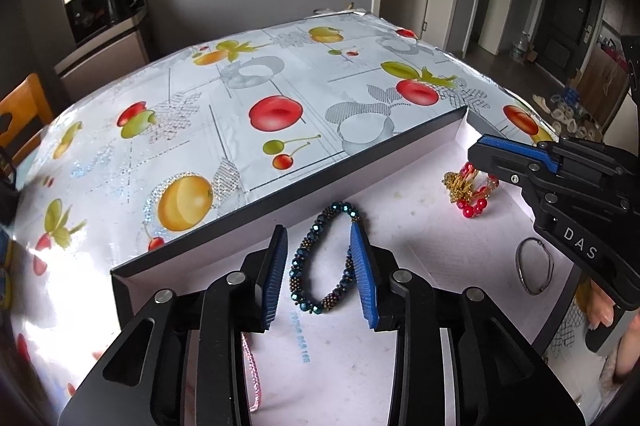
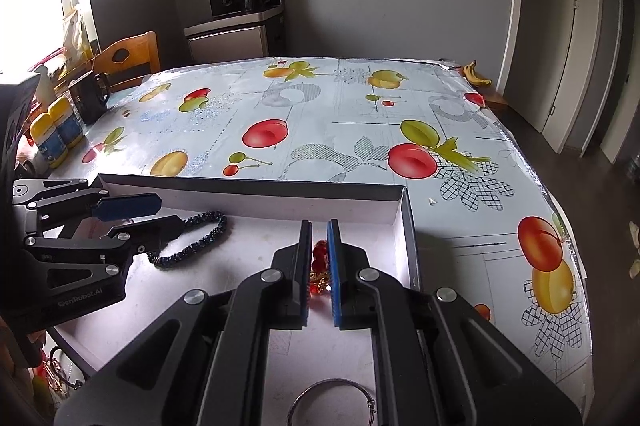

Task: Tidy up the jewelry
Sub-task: 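Carry both pieces into the black box and open both tools to release them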

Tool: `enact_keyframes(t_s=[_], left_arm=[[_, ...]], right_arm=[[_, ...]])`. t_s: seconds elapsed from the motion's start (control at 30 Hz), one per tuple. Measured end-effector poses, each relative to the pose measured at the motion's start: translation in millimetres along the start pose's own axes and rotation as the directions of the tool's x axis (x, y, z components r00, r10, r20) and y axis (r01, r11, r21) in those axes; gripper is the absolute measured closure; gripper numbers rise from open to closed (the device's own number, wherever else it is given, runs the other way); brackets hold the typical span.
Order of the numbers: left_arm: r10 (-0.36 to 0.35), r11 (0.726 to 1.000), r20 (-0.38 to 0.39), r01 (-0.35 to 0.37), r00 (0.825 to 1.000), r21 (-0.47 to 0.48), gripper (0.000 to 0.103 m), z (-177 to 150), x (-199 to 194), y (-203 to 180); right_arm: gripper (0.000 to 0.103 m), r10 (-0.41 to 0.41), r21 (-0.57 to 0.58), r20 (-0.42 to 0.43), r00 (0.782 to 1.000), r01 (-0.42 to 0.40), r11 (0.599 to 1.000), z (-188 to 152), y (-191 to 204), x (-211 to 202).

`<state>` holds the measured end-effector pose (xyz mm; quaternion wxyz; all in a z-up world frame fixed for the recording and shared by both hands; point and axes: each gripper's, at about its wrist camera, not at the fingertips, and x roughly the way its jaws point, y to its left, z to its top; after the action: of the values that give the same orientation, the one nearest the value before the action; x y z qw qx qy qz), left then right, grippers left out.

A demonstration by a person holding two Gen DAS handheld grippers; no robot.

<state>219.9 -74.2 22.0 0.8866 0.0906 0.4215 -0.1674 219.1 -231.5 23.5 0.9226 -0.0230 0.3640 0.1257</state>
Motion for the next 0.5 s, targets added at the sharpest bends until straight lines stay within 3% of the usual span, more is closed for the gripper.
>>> enact_keyframes(t_s=[0.07, 0.13, 0.23, 0.37, 0.5], left_arm=[[0.001, 1.0, 0.013, 0.0, 1.0, -0.005, 0.057, 0.0, -2.4, 1.1], [0.006, 1.0, 0.039, -0.005, 0.999, -0.007, 0.051, -0.6, -7.0, 1.2], [0.033, 0.999, 0.074, -0.034, 0.997, 0.013, 0.049, -1.3, -15.8, -1.1], [0.042, 0.999, 0.118, -0.04, 0.992, -0.021, 0.025, 1.4, -31.3, 1.6], [0.059, 0.998, 0.124, -0.056, 0.991, -0.023, 0.024, 0.9, -48.6, 1.0]], right_arm=[[0.077, -0.002, 0.006, 0.008, 1.0, 0.002, 1.0, -0.1, -1.1, -1.6], [0.071, 0.003, 0.013, 0.019, 1.0, -0.003, 1.0, 1.0, -2.3, -4.6], [0.06, 0.011, 0.025, 0.05, 0.999, -0.012, 1.0, 3.5, -4.4, -12.8], [0.043, 0.021, 0.041, 0.098, 0.995, -0.025, 0.999, 6.8, -7.8, -26.9], [0.025, -0.001, 0.053, 0.138, 0.99, -0.006, 0.999, 9.8, -10.0, -45.1]])
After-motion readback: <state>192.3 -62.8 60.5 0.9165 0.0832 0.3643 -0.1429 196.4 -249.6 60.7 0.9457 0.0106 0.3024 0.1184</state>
